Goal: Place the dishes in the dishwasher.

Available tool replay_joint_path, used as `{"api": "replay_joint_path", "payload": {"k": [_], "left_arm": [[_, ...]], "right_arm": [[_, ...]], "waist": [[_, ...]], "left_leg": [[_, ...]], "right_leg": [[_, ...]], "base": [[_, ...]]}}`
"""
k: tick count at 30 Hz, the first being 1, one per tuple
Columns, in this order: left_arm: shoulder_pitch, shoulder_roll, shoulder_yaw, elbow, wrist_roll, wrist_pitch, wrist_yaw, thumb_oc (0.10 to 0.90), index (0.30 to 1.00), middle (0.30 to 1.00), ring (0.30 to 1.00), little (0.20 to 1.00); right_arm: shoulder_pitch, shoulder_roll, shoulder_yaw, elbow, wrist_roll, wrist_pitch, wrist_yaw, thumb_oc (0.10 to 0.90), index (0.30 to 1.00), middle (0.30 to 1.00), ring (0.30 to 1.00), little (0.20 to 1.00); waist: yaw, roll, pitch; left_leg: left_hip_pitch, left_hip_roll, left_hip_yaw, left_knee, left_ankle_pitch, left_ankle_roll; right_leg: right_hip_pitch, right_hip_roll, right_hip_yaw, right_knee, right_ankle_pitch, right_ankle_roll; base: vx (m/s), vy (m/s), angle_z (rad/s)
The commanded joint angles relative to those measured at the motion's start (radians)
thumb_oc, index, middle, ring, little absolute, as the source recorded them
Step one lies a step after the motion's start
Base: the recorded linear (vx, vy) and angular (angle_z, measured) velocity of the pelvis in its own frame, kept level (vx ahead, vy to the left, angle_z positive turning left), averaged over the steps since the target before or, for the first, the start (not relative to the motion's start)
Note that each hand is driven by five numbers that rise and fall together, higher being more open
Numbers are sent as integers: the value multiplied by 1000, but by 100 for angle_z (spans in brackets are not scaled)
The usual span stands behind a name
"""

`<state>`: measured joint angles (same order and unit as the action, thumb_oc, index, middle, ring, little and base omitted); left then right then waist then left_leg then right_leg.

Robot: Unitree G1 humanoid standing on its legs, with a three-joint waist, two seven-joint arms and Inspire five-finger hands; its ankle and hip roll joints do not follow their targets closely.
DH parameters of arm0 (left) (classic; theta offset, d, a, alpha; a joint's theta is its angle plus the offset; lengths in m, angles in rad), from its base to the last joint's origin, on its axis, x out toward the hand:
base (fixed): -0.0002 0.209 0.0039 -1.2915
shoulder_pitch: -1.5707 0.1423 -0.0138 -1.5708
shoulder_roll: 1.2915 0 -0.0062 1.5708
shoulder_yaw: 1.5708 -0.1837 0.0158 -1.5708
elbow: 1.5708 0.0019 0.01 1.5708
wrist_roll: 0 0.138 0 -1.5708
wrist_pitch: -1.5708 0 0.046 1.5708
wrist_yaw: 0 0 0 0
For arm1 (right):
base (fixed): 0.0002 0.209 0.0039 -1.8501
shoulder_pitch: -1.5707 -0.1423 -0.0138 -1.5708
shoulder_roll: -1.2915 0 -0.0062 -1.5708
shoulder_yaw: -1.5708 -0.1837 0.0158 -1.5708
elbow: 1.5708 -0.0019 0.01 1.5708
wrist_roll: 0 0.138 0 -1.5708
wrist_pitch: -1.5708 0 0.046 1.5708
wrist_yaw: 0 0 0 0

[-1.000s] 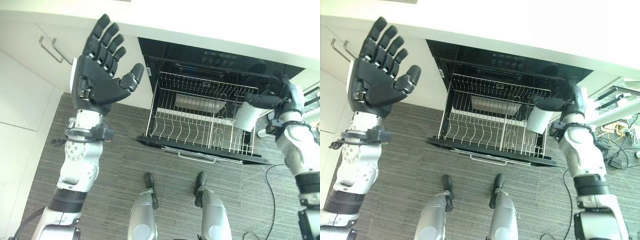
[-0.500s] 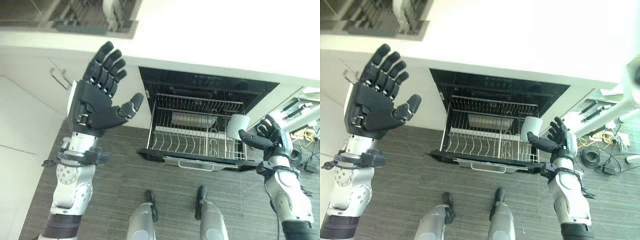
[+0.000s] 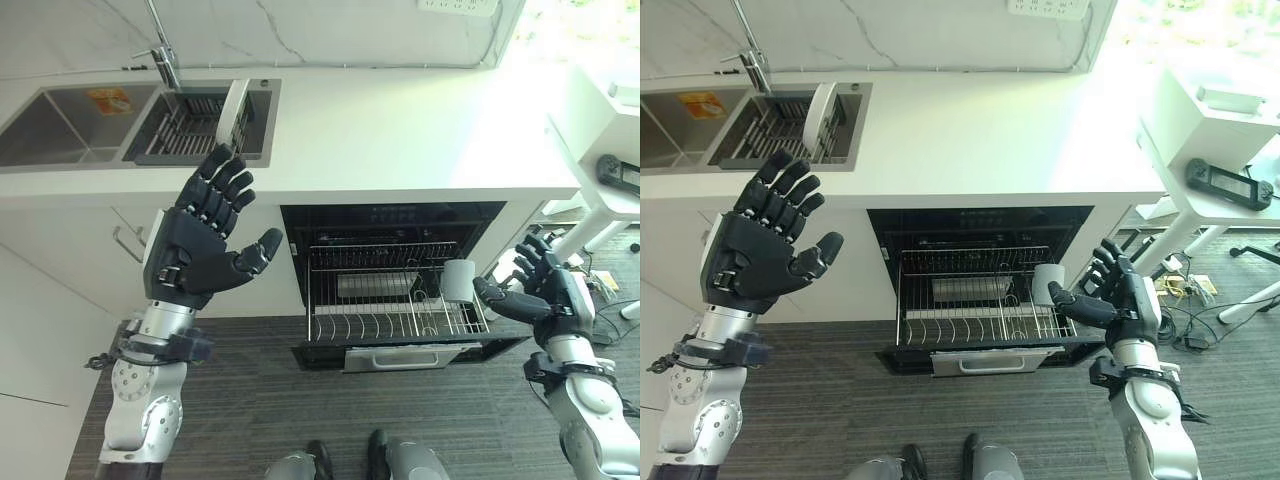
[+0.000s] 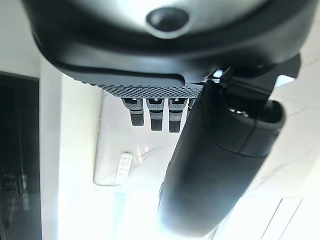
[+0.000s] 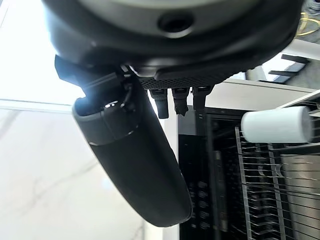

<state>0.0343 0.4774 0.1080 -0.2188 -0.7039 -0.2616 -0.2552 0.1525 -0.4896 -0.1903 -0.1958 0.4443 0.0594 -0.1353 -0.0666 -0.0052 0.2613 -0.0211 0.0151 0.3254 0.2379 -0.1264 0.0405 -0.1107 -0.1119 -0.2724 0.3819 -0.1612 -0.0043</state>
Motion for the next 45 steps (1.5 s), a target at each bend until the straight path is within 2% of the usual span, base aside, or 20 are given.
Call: {"api": "replay_joint_path", "payload": {"k": [1, 2, 4, 5, 7, 9, 12, 14, 15, 19, 20, 21, 24, 25, 26, 28, 29, 30, 41, 45], "left_arm": [[-85, -13, 29, -137, -74, -83, -43, 800, 900, 900, 900, 900], [-79, -15, 34, -140, -79, -82, -42, 800, 900, 900, 900, 900], [-46, -25, 35, -156, -79, -91, -24, 800, 900, 900, 900, 900], [-43, -26, 34, -158, -78, -93, -22, 800, 900, 900, 900, 900], [-32, -40, 23, -158, -78, -112, -8, 800, 900, 900, 900, 900], [-29, -52, 16, -148, -77, -133, -23, 800, 900, 900, 900, 900], [-23, -48, 23, -148, -77, -174, -47, 800, 900, 900, 900, 900], [-35, -26, 40, -156, -105, -180, -65, 800, 900, 900, 900, 900], [-62, -2, 50, -160, -111, -178, -76, 800, 900, 900, 900, 900], [-101, 48, 57, -184, -108, -157, -96, 800, 900, 900, 900, 900], [-122, 72, 59, -202, -104, -138, -101, 800, 900, 900, 900, 900], [-124, 75, 59, -205, -104, -135, -99, 800, 900, 900, 900, 900], [-139, 99, 69, -222, -86, -120, -61, 800, 900, 900, 900, 900], [-138, 100, 72, -226, -74, -121, -52, 800, 900, 900, 900, 900], [-138, 100, 67, -230, -54, -128, -35, 800, 900, 900, 900, 900], [-141, 90, 53, -233, -70, -136, -50, 800, 900, 900, 900, 900], [-140, 82, 50, -234, -75, -138, -64, 800, 900, 900, 900, 900], [-135, 45, 37, -229, -45, -165, -95, 800, 900, 900, 900, 900], [-119, 11, 30, -220, -93, -153, -98, 800, 900, 900, 900, 900], [-121, -12, 18, -215, -77, -121, -47, 800, 900, 900, 900, 900]], "right_arm": [[-137, -73, -93, -79, 10, -115, 1, 800, 900, 900, 900, 900], [-147, -81, -94, -82, 13, -102, 5, 800, 900, 900, 900, 900], [-163, -93, -87, -89, 4, -84, 36, 800, 900, 900, 900, 900], [-162, -94, -86, -91, 2, -82, 39, 800, 900, 900, 900, 900], [-163, -126, -83, -104, 7, -77, 51, 800, 900, 900, 900, 900], [-180, -147, -81, -98, 13, -73, 41, 800, 900, 900, 900, 900], [-205, -166, -76, -103, 24, -66, 30, 800, 900, 900, 900, 900], [-214, -162, -74, -111, 13, -65, 15, 800, 900, 900, 900, 900], [-215, -151, -76, -116, 8, -73, -6, 800, 900, 900, 900, 900], [-155, -109, -104, -154, 37, -98, -58, 800, 900, 900, 900, 900], [-132, -75, -125, -165, 31, -93, -59, 800, 900, 900, 900, 900], [-133, -70, -124, -164, 26, -91, -56, 800, 900, 900, 900, 900], [-186, -34, -72, -137, -7, -88, -46, 800, 900, 900, 900, 900], [-204, -25, -55, -122, -12, -94, -43, 800, 900, 900, 900, 900], [-234, -16, -22, -105, -20, -99, -51, 800, 900, 900, 900, 900], [-227, -36, -20, -121, -27, -80, -69, 800, 900, 900, 900, 900], [-218, -42, -27, -129, -24, -80, -73, 800, 900, 900, 900, 900], [-193, -51, -59, -135, -4, -104, -48, 800, 900, 900, 900, 900], [-194, -37, -41, -155, 12, -108, -45, 800, 900, 900, 900, 900], [-195, -54, -36, -164, 7, -104, -34, 800, 900, 900, 900, 900]], "waist": [[17, -41, -3], [17, -43, -4], [13, -28, -14], [12, -25, -17], [14, -5, -32], [18, 8, -42], [24, 23, -53], [22, 30, -63], [19, 34, -69], [29, 22, -80], [43, 6, -88], [46, 4, -89], [94, 2, -100], [109, 4, -104], [126, 7, -105], [114, 1, -109], [107, -4, -109], [88, -26, -105], [82, -15, -119], [76, -24, -90]], "left_leg": [[38, 2, -83, 103, 25, -105], [35, 22, -85, 87, 24, -105], [4, 133, -101, 62, -3, -117], [-3, 143, -104, 62, 0, -121], [-95, 234, -181, 62, 62, -171], [-145, 264, -243, 62, 98, -192], [-151, 251, -284, 62, 56, -190], [-128, 245, -253, 62, 24, -187], [-110, 234, -222, 62, 4, -185], [-101, 156, -225, 62, -36, -144], [-99, 103, -232, 62, -60, -113], [-99, 97, -230, 62, -63, -108], [-86, 78, -181, 62, -93, -77], [-83, 82, -164, 62, -98, -73], [-76, 83, -150, 62, -112, -61], [-93, 49, -209, 62, -107, -36], [-96, 33, -227, 62, -104, -32], [-102, -13, -266, 62, -94, -30], [-72, -11, -214, 62, -93, -39], [-29, -16, -153, 62, -41, -72]], "right_leg": [[94, -2, 41, -82, -21, 34], [95, -6, 50, -82, -21, 35], [95, 4, 89, -82, -30, 43], [94, 7, 91, -82, -31, 42], [94, 15, 123, -82, -52, 42], [96, 15, 147, -82, -64, 40], [97, -16, 170, -82, -65, 64], [90, -51, 168, -82, -57, 94], [85, -88, 159, -82, -41, 129], [85, -169, 136, -82, 14, 191], [69, -223, 107, -82, 95, 197], [67, -231, 100, -82, 107, 198], [76, -277, -25, -82, 180, 200], [89, -272, -64, -82, 183, 197], [109, -227, -99, -82, 148, 192], [103, -44, -24, -82, 19, 140], [97, -4, 5, -82, 10, 126], [50, 77, 44, -82, -5, 83], [68, 74, 27, -82, -52, 52], [94, 46, 38, -82, -54, 35]], "base": [[63, 50, -14], [153, 227, -39], [145, 306, -28], [82, 291, -19], [112, 373, -28], [126, 364, -39], [105, 398, -58], [79, 477, -51], [93, 550, -37], [107, 501, 11], [118, 523, 37], [107, 520, 37], [44, 361, -8], [18, 260, -88], [35, 260, -82], [80, 195, -27], [63, 19, 27], [22, -55, 52], [21, -98, 28], [16, -41, 8]]}}
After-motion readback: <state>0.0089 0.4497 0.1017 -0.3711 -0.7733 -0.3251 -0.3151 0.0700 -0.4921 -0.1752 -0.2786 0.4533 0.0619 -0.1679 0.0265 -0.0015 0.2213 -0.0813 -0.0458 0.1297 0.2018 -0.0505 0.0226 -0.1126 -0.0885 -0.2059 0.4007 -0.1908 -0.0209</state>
